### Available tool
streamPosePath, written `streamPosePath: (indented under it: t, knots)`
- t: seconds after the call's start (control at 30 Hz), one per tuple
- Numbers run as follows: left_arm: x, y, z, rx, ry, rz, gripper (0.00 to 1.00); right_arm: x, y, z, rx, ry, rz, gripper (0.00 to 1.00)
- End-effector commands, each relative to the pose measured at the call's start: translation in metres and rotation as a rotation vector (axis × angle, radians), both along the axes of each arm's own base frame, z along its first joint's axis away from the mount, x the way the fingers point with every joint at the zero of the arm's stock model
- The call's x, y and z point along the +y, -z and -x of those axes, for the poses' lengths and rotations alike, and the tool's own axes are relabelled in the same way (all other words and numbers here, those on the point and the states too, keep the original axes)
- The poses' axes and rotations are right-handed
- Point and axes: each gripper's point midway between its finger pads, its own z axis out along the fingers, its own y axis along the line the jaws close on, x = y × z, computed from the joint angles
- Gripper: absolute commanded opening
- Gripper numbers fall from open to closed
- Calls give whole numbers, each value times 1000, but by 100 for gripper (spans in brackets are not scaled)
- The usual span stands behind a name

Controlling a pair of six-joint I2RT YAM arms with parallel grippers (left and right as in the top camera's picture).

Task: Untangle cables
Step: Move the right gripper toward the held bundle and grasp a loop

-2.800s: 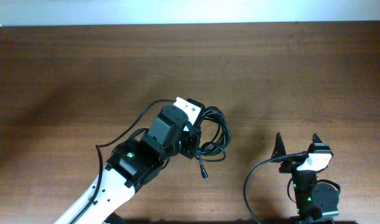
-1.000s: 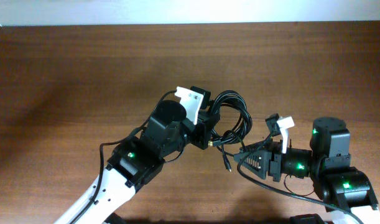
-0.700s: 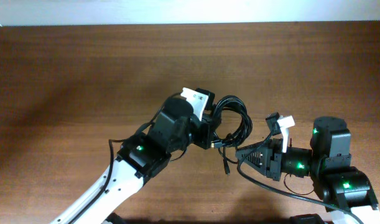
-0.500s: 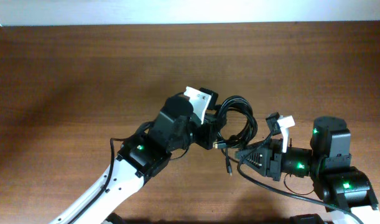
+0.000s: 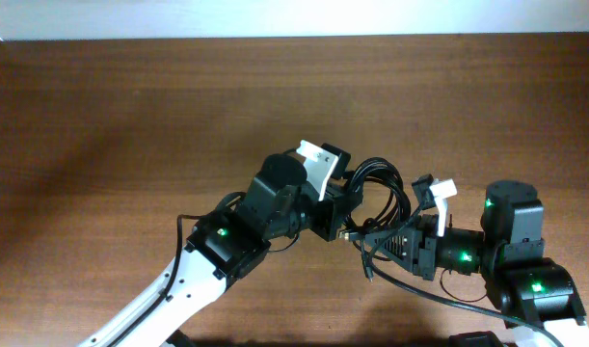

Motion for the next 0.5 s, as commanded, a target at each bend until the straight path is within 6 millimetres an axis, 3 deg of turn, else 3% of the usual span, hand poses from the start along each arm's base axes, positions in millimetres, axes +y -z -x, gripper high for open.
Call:
streamPosePath:
  t: [0.0,0.13,0.37,0.47]
  knots:
    - [-5,-6,5,8,23,23,0,-1,-8,-1,-36,-4,-5,14]
    - [-5,-6,5,9,25,23,0,0,-9,-2,-44,-3,-7,7]
    - [-5,-6,6,12,30,25,0,1,-33,-19,-202,6,-34,6]
    - [-8,-7,10,21,54,35,0,-1,-34,-27,-237,39,-15,4]
